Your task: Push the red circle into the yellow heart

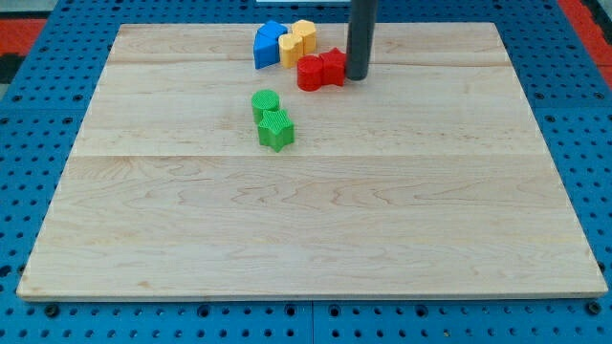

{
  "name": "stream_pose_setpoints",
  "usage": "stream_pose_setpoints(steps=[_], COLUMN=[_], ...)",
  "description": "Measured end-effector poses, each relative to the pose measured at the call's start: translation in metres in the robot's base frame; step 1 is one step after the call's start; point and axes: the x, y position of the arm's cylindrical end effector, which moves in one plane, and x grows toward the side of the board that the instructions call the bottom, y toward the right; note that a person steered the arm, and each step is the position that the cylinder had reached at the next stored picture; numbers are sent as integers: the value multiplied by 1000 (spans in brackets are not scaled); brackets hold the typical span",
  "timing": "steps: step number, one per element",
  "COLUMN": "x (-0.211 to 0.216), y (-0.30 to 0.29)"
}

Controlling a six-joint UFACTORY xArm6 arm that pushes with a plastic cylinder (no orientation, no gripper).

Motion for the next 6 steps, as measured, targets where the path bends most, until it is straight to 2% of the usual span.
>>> stream_pose_setpoints(steps=[2, 3, 4, 5, 6], x=[-1, 33, 52, 43, 39], y=[-18, -18, -48, -91, -99])
